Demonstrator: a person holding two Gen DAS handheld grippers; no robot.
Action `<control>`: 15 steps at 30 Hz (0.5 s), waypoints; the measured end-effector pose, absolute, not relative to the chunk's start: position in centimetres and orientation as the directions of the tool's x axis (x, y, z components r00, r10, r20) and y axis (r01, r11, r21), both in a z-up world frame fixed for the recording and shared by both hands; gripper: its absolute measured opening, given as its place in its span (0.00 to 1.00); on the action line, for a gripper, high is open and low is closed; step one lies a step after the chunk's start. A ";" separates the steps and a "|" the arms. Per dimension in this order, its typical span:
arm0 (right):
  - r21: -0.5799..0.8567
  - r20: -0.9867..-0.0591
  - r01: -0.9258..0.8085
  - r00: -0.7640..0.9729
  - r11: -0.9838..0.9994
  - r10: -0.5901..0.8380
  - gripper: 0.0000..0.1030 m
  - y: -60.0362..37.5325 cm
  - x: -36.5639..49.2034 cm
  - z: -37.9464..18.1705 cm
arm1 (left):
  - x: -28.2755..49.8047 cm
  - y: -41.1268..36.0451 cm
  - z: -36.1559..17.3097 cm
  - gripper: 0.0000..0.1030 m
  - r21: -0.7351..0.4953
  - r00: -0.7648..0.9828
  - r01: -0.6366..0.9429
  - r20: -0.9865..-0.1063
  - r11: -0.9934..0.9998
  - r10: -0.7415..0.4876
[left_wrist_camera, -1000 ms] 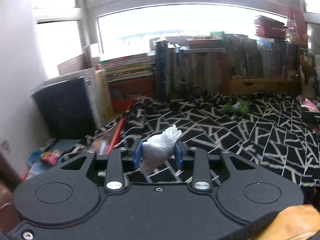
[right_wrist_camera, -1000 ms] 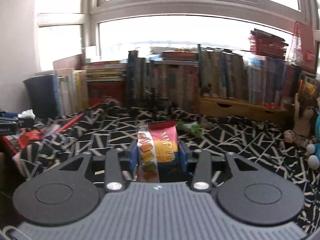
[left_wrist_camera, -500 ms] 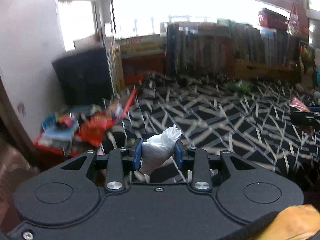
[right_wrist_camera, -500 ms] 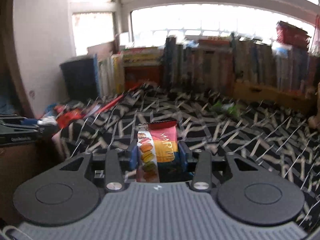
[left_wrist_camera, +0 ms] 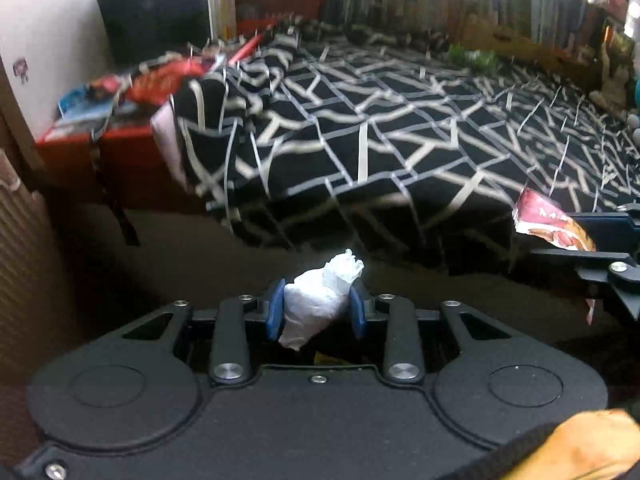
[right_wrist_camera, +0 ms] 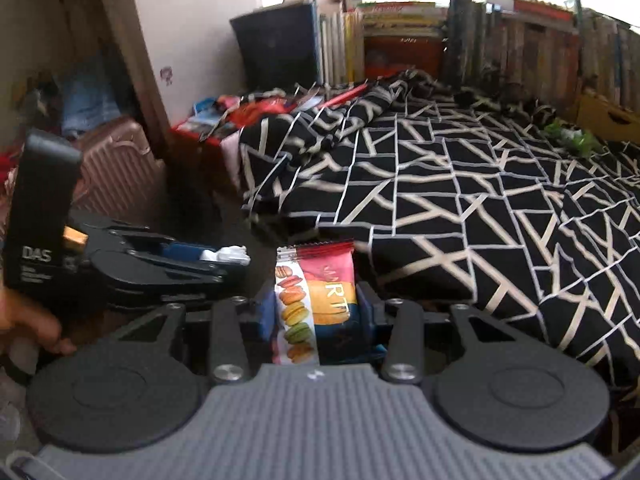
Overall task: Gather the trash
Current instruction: 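Lift and carry the tissue and macaron packet past the bed edge toward the floor, then open the left gripper to drop the tissue while the right gripper releases the macaron packet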
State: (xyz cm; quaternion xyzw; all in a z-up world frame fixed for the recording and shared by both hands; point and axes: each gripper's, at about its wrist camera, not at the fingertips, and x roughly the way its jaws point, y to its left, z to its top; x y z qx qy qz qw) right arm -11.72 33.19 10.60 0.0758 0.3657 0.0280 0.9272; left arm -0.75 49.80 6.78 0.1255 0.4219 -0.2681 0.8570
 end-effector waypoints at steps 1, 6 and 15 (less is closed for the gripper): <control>0.154 -0.676 0.005 0.729 0.988 0.102 0.45 33.4 -11.5 10.4 | -0.7 49.8 6.2 0.31 -0.013 0.495 0.563 -0.796 0.826 -0.349; 0.148 -0.696 0.041 0.714 0.988 0.075 0.45 33.0 -10.9 9.4 | -0.1 49.3 4.3 0.31 -0.020 0.470 0.558 -0.816 0.830 -0.336; 0.136 -0.718 0.040 0.692 0.990 0.071 0.45 32.4 -10.4 8.6 | 0.4 48.1 2.4 0.33 -0.005 0.444 0.575 -0.838 0.818 -0.317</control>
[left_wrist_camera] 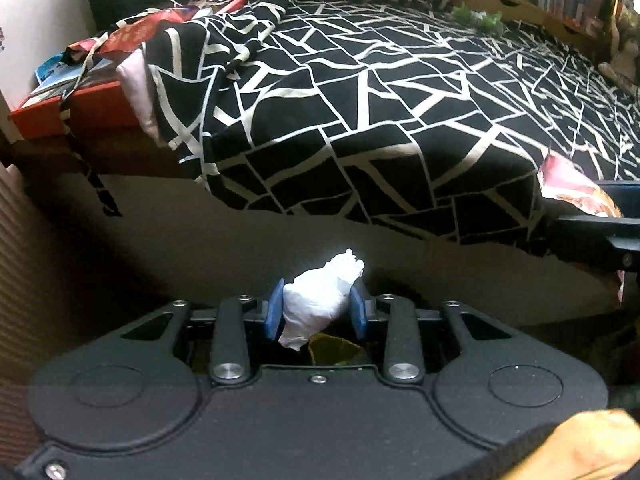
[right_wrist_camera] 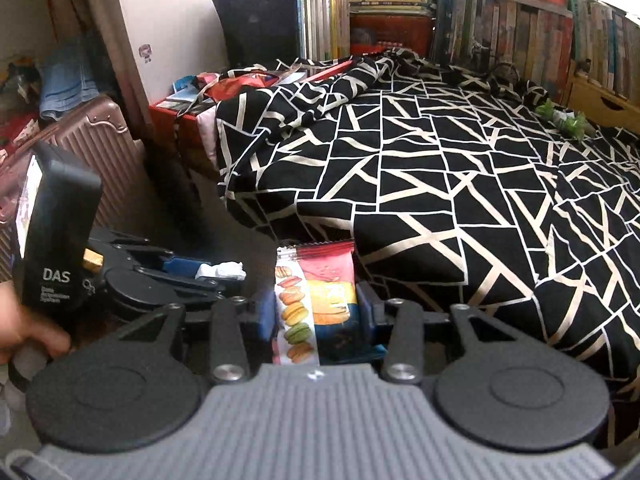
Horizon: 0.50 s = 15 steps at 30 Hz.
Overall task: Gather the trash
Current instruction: 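Open the left gripper to drop the tissue while the right gripper releases the macaron packet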
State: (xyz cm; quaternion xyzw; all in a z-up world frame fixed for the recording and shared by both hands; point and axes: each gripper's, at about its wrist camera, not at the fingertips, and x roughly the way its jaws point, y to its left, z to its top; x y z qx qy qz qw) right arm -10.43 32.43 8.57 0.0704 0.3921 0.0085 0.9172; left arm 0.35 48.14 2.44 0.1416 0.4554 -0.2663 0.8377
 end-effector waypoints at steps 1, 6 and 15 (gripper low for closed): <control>0.133 -0.721 0.035 0.689 0.991 0.072 0.45 32.5 -10.3 8.5 | 0.4 48.1 2.4 0.35 0.000 0.447 0.573 -0.838 0.820 -0.313; 0.130 -0.732 0.021 0.676 0.991 0.082 0.45 32.8 -10.1 8.0 | 0.2 47.9 2.6 0.68 -0.017 0.451 0.580 -0.826 0.814 -0.338; 0.137 -0.752 0.014 0.652 0.990 0.095 0.45 33.0 -9.1 7.0 | 0.9 48.8 2.4 0.70 0.013 0.462 0.545 -0.839 0.839 -0.287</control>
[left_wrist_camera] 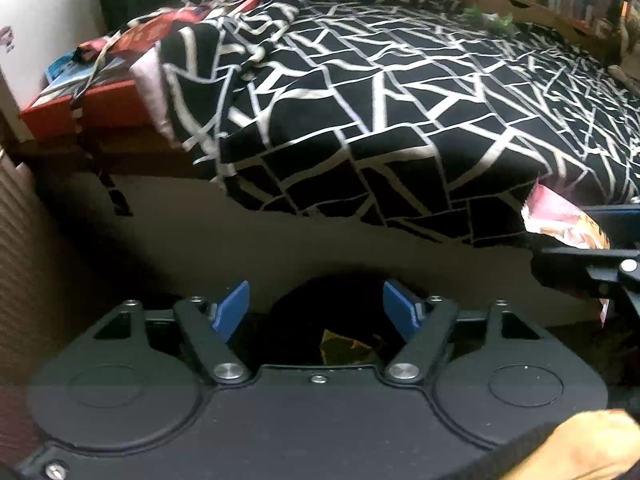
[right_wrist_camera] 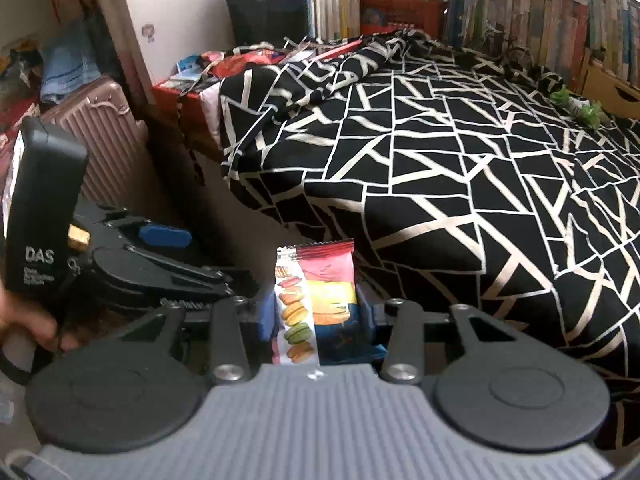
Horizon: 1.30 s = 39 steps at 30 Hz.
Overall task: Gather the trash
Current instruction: 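Open the left gripper to drop the tissue while the right gripper releases the macaron packet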
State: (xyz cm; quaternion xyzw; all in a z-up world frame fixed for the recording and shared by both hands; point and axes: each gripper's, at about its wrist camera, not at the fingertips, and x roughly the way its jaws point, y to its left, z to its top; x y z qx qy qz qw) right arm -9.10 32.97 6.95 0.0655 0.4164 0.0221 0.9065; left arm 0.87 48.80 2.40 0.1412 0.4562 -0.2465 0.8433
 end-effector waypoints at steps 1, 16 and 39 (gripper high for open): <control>0.131 -0.755 0.006 0.649 0.991 0.096 0.45 33.2 -8.9 6.8 | 0.9 49.1 2.4 0.70 0.018 0.465 0.535 -0.841 0.845 -0.276; 0.113 -0.774 -0.053 0.621 0.992 0.121 0.61 34.8 -5.7 5.7 | 1.1 52.0 3.9 0.70 0.047 0.513 0.452 -0.831 0.891 -0.216; 0.043 -0.705 0.012 0.709 0.999 0.021 1.00 31.6 -7.6 7.9 | 1.2 50.5 6.2 0.70 0.037 0.537 0.477 -0.803 0.878 -0.259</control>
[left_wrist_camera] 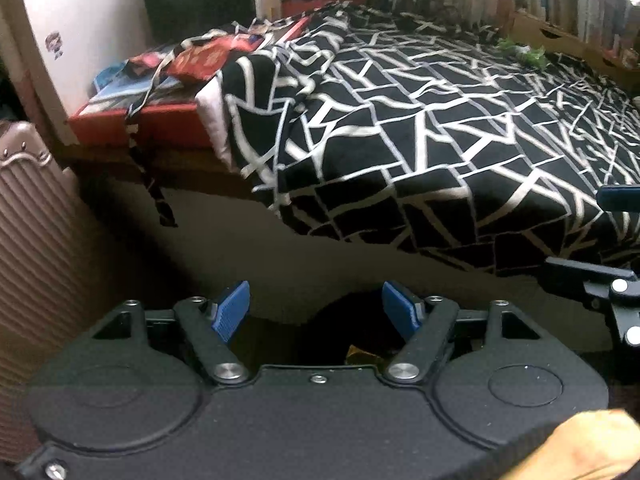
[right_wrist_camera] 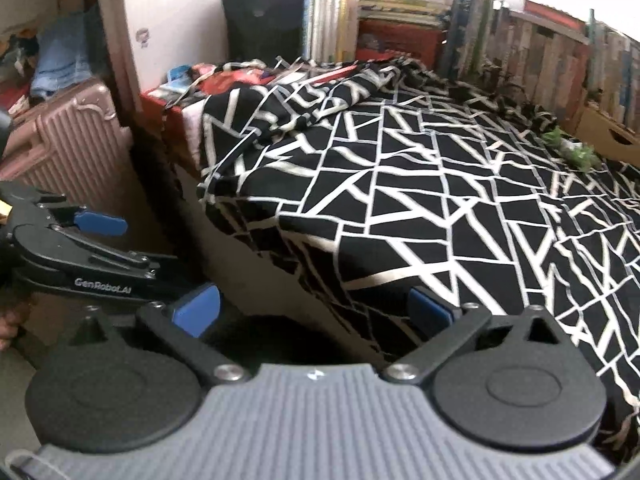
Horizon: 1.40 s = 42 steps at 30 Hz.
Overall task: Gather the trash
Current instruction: 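Open the left gripper to drop the tissue while the right gripper releases the macaron packet, then swing both tools back over the cluttered bed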
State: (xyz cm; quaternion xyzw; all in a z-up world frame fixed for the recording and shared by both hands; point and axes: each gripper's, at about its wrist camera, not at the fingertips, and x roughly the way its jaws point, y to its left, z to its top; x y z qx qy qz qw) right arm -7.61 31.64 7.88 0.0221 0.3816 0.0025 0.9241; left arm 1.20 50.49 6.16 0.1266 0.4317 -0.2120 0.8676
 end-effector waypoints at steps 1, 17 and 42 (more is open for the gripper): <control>0.044 -0.698 0.022 0.716 0.999 0.014 1.00 31.3 -7.8 8.2 | 1.2 50.4 6.6 0.70 0.034 0.541 0.486 -0.796 0.873 -0.270; 0.214 -0.610 0.191 0.792 0.958 -0.022 1.00 20.9 -8.3 19.5 | 1.5 42.5 22.4 0.73 -0.030 0.516 0.728 -0.635 0.685 -0.576; 0.221 -0.451 0.381 0.856 0.898 -0.252 1.00 -3.8 -1.9 30.8 | 12.7 16.3 34.9 0.82 0.049 0.541 0.812 -0.435 0.581 -0.720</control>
